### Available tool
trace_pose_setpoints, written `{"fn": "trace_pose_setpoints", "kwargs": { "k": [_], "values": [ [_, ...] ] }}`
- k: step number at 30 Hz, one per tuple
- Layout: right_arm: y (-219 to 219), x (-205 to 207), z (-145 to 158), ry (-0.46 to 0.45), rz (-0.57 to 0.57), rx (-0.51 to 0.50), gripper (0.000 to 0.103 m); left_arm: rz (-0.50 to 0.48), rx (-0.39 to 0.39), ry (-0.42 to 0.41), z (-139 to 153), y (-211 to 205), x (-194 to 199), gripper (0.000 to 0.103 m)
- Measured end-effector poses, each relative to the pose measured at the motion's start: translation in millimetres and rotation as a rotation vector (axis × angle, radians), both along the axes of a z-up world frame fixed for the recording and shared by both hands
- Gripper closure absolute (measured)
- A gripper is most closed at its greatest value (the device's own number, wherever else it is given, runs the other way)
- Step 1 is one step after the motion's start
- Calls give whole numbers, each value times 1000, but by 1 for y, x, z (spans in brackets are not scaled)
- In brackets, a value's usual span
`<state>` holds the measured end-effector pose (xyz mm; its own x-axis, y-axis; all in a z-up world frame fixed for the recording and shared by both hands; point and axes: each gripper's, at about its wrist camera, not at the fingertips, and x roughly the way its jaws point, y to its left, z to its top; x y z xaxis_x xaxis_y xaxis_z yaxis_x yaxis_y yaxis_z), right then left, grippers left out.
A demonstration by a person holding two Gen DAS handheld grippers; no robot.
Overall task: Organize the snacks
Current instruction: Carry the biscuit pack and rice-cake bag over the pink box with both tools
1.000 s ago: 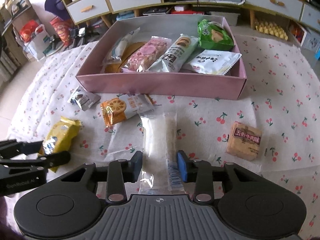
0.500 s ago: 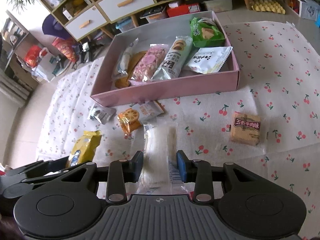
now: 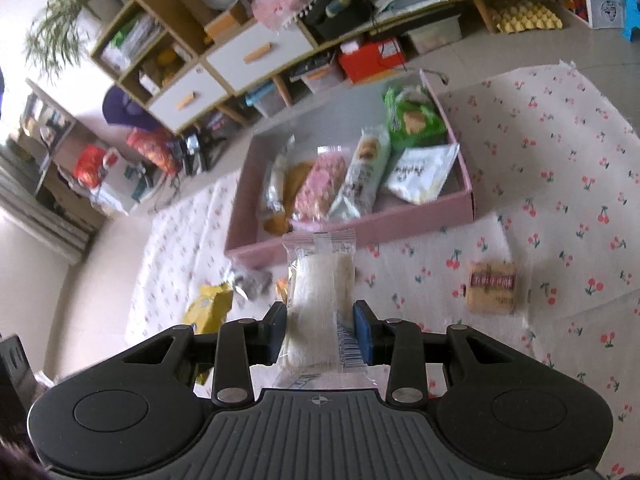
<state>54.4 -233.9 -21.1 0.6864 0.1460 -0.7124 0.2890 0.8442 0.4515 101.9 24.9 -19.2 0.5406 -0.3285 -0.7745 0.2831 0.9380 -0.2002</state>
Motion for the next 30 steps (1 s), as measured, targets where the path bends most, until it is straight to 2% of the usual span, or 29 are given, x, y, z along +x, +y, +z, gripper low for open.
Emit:
{"fn": "trace_pose_setpoints", "kwargs": {
  "k": [8, 14, 22, 30],
  "values": [
    [-26, 20, 8, -55, -67, 42, 68, 20, -12, -63, 16, -17, 26, 52],
    [-44, 53, 11, -80, -98, 21, 68, -37, 50, -135, 24, -46, 57, 52],
    [-60, 105, -1, -84, -109, 25, 68, -87, 100, -170, 8, -71, 105, 52],
    [-70, 141, -9, -73, -116, -1, 68, -118, 138, -174, -10, -84, 129, 52]
  ]
}}
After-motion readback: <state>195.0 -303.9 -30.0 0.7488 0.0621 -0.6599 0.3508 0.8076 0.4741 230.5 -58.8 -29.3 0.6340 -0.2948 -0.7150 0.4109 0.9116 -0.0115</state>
